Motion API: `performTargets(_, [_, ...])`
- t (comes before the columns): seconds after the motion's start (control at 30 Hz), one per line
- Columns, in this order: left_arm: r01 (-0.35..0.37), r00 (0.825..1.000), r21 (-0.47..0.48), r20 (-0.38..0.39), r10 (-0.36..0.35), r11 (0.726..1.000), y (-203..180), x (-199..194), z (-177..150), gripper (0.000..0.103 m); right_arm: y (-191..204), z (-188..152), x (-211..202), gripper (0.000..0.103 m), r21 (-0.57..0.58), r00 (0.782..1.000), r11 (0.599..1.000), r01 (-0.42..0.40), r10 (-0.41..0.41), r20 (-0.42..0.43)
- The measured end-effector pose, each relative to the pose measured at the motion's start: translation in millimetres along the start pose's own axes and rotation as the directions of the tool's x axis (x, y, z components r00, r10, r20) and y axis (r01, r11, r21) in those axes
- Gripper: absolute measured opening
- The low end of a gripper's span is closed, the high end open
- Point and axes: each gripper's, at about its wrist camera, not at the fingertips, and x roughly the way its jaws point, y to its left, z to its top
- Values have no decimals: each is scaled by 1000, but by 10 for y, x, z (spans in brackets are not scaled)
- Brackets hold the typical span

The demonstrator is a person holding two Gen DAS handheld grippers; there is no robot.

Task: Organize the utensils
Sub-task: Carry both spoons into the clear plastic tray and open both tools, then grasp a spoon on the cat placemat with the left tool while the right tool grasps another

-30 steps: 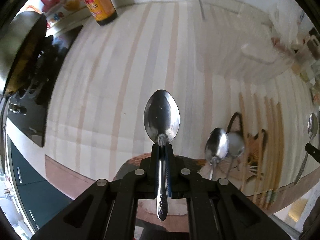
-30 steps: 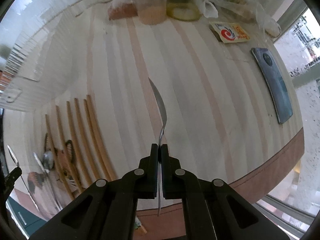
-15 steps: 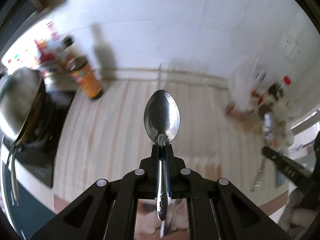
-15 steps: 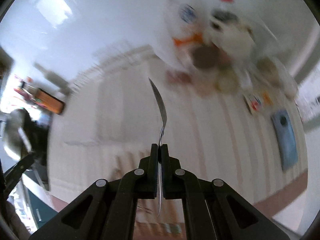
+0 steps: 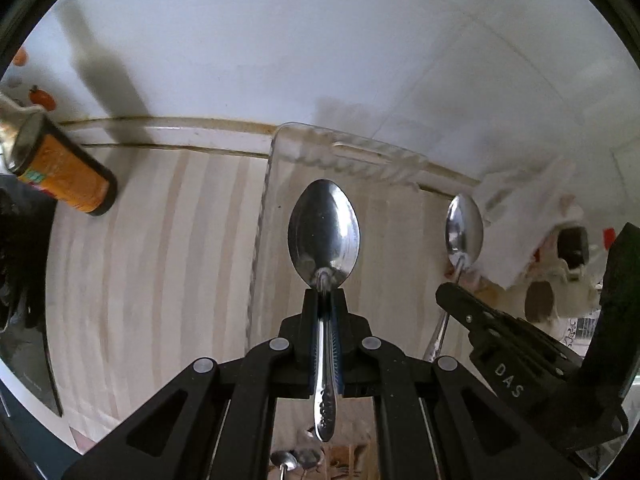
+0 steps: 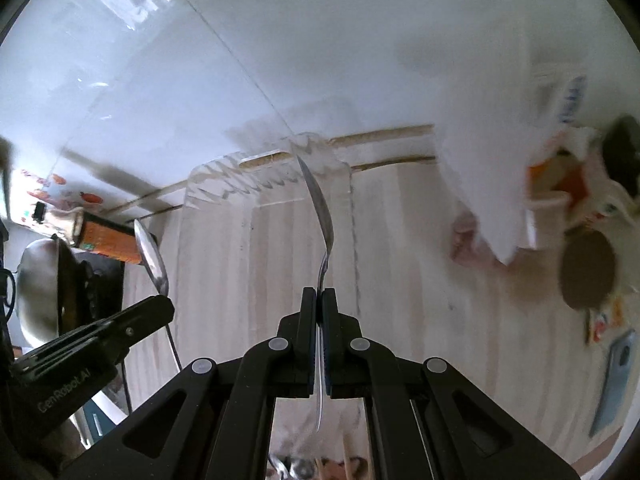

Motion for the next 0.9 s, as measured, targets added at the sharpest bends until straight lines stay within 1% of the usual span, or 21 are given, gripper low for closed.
performTargets(0.07, [1, 1000, 0, -25, -1, 1000, 37, 76, 67, 5, 25, 84, 157, 3, -10, 1000, 1000, 12, -12, -19])
performTargets(0.13, [-25, 999, 35, -40, 27, 999, 29, 121, 119, 7, 69, 147, 285, 3, -34, 998, 999, 27, -29, -49])
performTargets(0.17, [-41, 998, 39, -35, 43, 998, 47, 116, 120, 8, 79, 172, 329, 4, -36, 998, 999, 34, -36, -59])
performTargets(0.23, [-73, 997, 43, -5, 74, 996, 80, 62, 103, 9, 97, 210, 391, 10, -49, 995, 997, 56, -59, -75])
performTargets(0.27, [-94, 996, 47, 15, 93, 994, 103, 18, 83, 11, 97, 213, 390, 18, -48, 995, 997, 61, -65, -72])
performTargets(0.3, [-113, 993, 45, 30, 112, 993, 140, -16, 72, 13, 97, 213, 372, 31, -48, 995, 996, 73, -76, -64])
performTargets(0.33, [-136, 990, 46, 49, 134, 990, 153, -62, 51, 17, 97, 199, 339, 37, -50, 995, 996, 80, -83, -54])
performTargets(0.37, [-154, 986, 48, 77, 151, 987, 171, -127, 14, 29, 79, 177, 300, 44, -47, 994, 994, 96, -98, -42])
performTargets(0.4, [-167, 982, 48, 103, 162, 985, 182, -190, 17, 46, 64, 149, 254, 46, -45, 992, 992, 122, -123, -28])
performTargets(0.43, [-192, 973, 47, 138, 184, 980, 197, -257, -31, 57, 61, 136, 206, 47, -41, 991, 990, 134, -134, -13])
performTargets(0.47, [-212, 964, 40, 174, 202, 976, 222, -315, -69, 75, 42, 96, 149, 49, -39, 989, 988, 148, -148, 3])
performTargets(0.5, [-220, 955, 32, 210, 208, 975, 259, -377, -115, 86, 30, 46, 90, 54, -41, 985, 984, 172, -172, 22])
performTargets(0.53, [-226, 946, 25, 245, 213, 974, 294, -427, -169, 90, 28, -5, 33, 59, -41, 982, 981, 187, -186, 42])
performTargets(0.57, [-230, 938, 20, 271, 217, 973, 325, -461, -212, 97, 24, -67, -32, 72, -43, 979, 980, 196, -193, 60])
performTargets(0.6, [-233, 934, 19, 284, 218, 972, 353, -484, -237, 103, 17, -148, -81, 89, -48, 976, 977, 207, -203, 78])
performTargets(0.67, [-244, 926, 13, 300, 229, 970, 410, -506, -334, 103, 44, -263, -141, 97, -66, 968, 972, 227, -217, 125])
performTargets(0.7, [-256, 920, 12, 308, 240, 967, 425, -519, -380, 103, 56, -324, -181, 97, -69, 962, 968, 240, -227, 150])
performTargets(0.77, [-294, 903, 9, 331, 274, 956, 445, -565, -521, 103, 55, -465, -289, 101, -74, 951, 963, 259, -241, 192])
performTargets(0.87, [-294, 903, 37, 337, 265, 955, 439, -607, -743, 103, 57, -678, -402, 102, -73, 944, 962, 263, -240, 227])
performTargets(0.9, [-287, 908, 45, 333, 256, 957, 438, -599, -824, 103, 46, -742, -427, 102, -74, 945, 965, 253, -230, 232])
